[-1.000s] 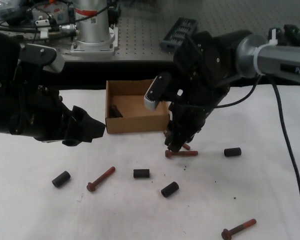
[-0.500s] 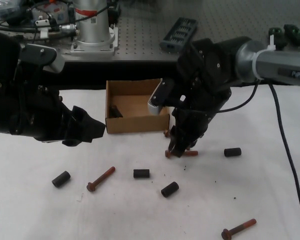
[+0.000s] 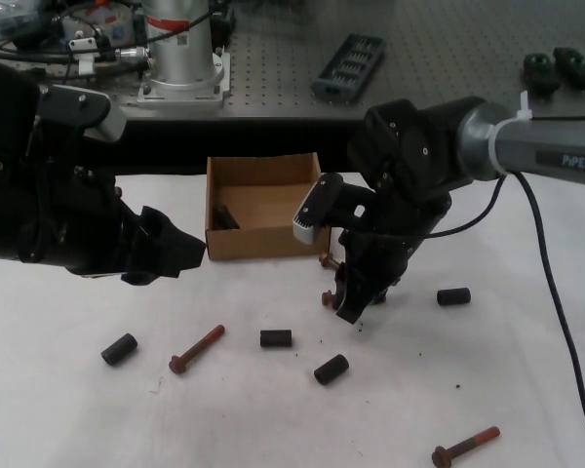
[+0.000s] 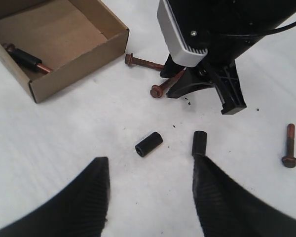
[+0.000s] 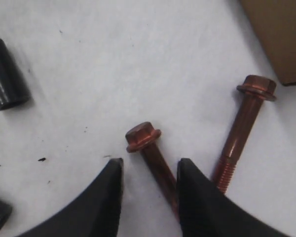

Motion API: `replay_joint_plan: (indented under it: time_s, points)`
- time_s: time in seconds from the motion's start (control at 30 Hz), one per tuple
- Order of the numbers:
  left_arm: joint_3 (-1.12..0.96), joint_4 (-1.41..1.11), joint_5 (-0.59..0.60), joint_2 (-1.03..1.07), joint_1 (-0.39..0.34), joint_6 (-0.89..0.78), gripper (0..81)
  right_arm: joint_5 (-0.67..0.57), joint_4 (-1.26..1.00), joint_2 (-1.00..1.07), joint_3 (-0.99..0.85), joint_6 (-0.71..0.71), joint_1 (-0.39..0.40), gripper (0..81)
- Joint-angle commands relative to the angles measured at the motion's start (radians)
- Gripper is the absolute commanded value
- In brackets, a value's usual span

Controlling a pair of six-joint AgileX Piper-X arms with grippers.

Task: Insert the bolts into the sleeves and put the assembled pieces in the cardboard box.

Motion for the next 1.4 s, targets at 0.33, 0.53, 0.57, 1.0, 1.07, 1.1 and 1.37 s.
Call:
replay_joint_plan:
  time_s: [0.33,0.53,0.57,1.0,1.07,1.1,1.37]
  points:
    - [-0.005,-0.005,-0.007,-0.019,0.000,0.013,38.0,-0.038,0.016,0.022,0.001,0.029,-0.012,27.4]
    - [-0.005,-0.005,-0.007,-0.019,0.000,0.013,38.0,-0.038,0.032,0.022,0.011,0.088,-0.017,26.3]
    - [-0.005,-0.005,-0.007,-0.019,0.000,0.013,38.0,-0.038,0.039,0.022,0.010,0.094,-0.020,24.1]
    - [-0.005,-0.005,-0.007,-0.019,0.000,0.013,38.0,0.009,0.067,0.022,0.007,0.261,-0.020,4.3]
    - [-0.005,-0.005,-0.007,-0.019,0.000,0.013,38.0,0.000,0.092,0.015,0.006,0.314,-0.013,4.3]
    - [-0.005,-0.005,-0.007,-0.019,0.000,0.011,38.0,-0.019,0.111,0.010,0.006,0.322,-0.008,4.3]
    - [-0.005,-0.005,-0.220,-0.019,0.005,0.003,38.0,-0.145,0.160,-0.090,0.006,0.331,0.036,4.3]
